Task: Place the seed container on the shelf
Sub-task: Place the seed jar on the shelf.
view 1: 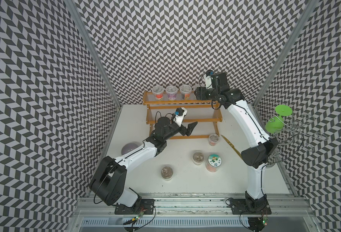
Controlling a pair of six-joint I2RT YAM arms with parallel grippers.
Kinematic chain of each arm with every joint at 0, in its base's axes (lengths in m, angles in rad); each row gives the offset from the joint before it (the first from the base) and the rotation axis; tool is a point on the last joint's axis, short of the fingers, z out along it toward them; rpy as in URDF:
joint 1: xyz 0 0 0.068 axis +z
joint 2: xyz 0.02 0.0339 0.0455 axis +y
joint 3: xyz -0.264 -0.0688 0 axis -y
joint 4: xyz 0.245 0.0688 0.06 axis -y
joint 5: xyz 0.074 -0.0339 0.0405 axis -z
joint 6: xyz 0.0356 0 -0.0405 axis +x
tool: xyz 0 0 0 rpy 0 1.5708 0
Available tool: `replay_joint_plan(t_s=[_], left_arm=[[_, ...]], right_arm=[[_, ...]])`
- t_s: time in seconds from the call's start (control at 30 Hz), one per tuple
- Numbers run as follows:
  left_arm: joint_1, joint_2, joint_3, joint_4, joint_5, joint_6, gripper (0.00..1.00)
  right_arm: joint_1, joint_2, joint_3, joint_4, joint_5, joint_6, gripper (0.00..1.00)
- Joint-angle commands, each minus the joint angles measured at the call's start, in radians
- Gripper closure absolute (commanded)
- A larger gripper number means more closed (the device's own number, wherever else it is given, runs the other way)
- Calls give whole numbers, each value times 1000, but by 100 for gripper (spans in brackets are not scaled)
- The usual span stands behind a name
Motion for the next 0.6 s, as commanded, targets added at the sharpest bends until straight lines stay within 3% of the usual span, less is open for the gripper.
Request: replay_joint_plan(t_s=[0.0, 0.23, 0.3, 0.57], left_arm=[[5, 8, 33, -5, 15, -11, 9], [5, 9, 31, -9, 16, -19, 9], [5, 10, 32, -10, 16, -21, 9], [4, 11, 31, -16, 15, -23, 9]], right_arm=[[7, -9, -15, 68, -43, -1, 24], [6, -25, -40, 79, -44, 1, 24], [6, -30, -43, 81, -44, 2, 29], [7, -64, -77, 83, -47, 1, 28]])
